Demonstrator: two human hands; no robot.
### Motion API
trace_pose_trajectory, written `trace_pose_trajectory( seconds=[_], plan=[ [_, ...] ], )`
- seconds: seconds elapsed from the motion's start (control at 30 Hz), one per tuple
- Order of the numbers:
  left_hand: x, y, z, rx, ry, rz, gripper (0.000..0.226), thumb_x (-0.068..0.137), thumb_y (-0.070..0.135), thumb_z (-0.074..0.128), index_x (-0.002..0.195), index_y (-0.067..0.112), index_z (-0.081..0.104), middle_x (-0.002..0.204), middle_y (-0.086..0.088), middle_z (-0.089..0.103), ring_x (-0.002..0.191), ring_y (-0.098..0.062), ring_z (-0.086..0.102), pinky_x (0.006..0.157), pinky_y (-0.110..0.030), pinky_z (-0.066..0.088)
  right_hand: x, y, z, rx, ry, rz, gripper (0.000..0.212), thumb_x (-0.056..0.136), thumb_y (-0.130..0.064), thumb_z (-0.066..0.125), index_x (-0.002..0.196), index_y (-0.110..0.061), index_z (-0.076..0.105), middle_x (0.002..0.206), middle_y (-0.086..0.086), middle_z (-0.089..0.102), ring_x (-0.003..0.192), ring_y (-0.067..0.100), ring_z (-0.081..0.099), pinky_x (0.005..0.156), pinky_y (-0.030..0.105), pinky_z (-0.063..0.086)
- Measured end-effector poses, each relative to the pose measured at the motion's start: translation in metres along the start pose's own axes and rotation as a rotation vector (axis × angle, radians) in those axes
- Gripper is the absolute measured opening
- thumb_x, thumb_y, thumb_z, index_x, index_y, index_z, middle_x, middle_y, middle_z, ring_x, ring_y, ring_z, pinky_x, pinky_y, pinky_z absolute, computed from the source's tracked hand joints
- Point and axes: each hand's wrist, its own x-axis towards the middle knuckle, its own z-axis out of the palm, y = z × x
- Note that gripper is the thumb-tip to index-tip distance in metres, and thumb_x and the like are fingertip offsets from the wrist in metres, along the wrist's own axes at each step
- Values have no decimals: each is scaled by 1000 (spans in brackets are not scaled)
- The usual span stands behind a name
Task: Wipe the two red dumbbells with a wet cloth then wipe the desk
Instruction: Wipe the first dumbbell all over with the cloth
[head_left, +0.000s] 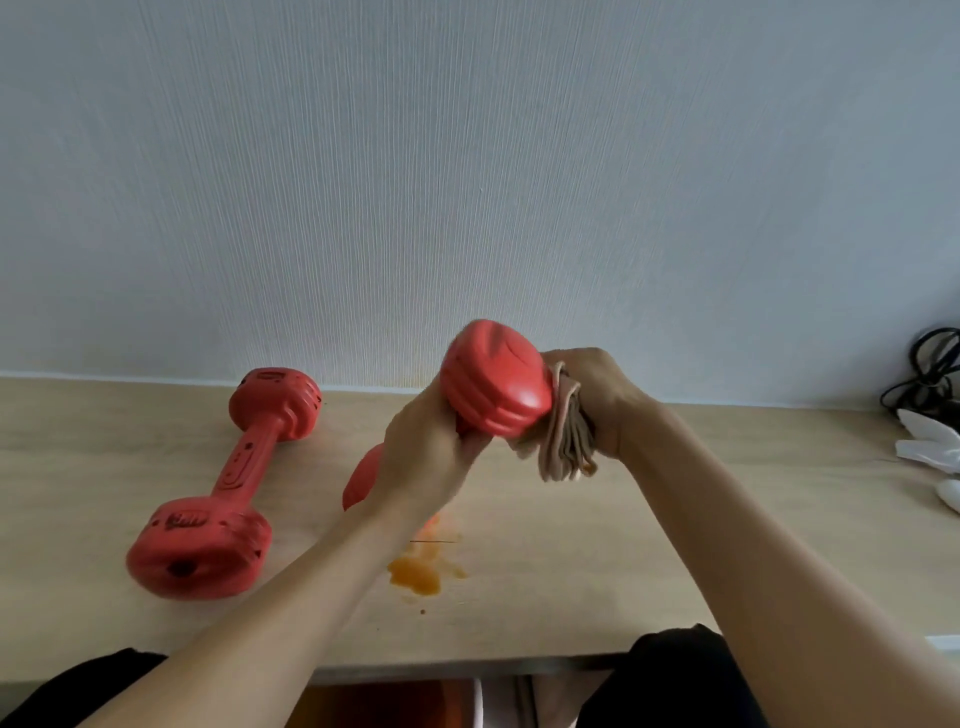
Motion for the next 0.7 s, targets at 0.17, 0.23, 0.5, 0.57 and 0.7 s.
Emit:
trace_pose_trajectory(
  seconds=[0.17, 0.23, 0.5, 0.57, 0.7],
  plan=[
    [11, -8, 3, -79, -10, -68, 24, 76, 28, 57, 60, 26, 39, 50, 13, 43, 49, -8, 48, 49, -19, 35, 12, 15, -2, 296, -30, -19, 47, 89, -7, 33, 50, -5, 59, 52, 15, 53, 49, 26, 50, 53, 35, 44],
    [15, -11, 1, -85, -17, -90, 28, 81, 18, 63, 64, 20, 41, 52, 13, 43, 51, -4, 45, 48, -12, 29, 19, 18, -10, 452, 93, -31, 40, 91, -14, 35, 71, 0, 67, 68, 17, 57, 60, 27, 55, 62, 37, 45],
    [27, -18, -15, -116, -109, -124, 17, 88, 18, 58, 94, 12, 43, 68, 10, 46, 59, -3, 45, 55, -19, 31, -1, -12, 35, 20, 518, -865, 25, 97, -32, 34, 111, -18, 50, 98, 5, 59, 91, 22, 59, 74, 32, 47],
    [27, -20, -17, -117, -121, -124, 23, 86, 19, 60, 99, 10, 44, 72, 9, 49, 61, -4, 45, 56, -22, 31, 5, -9, 54, -215, 514, -978, 30, 96, -29, 34, 120, -16, 48, 115, -4, 49, 108, 13, 44, 94, 30, 39],
    [27, -25, -21, -140, -152, -149, 33, 82, 17, 65, 105, 15, 42, 76, 12, 52, 66, -2, 50, 53, -14, 38, 17, 10, 66, -339, 301, -984, 45, 95, -33, 33, 137, -18, 32, 129, -16, 29, 127, 3, 24, 110, 29, 22]
  ],
)
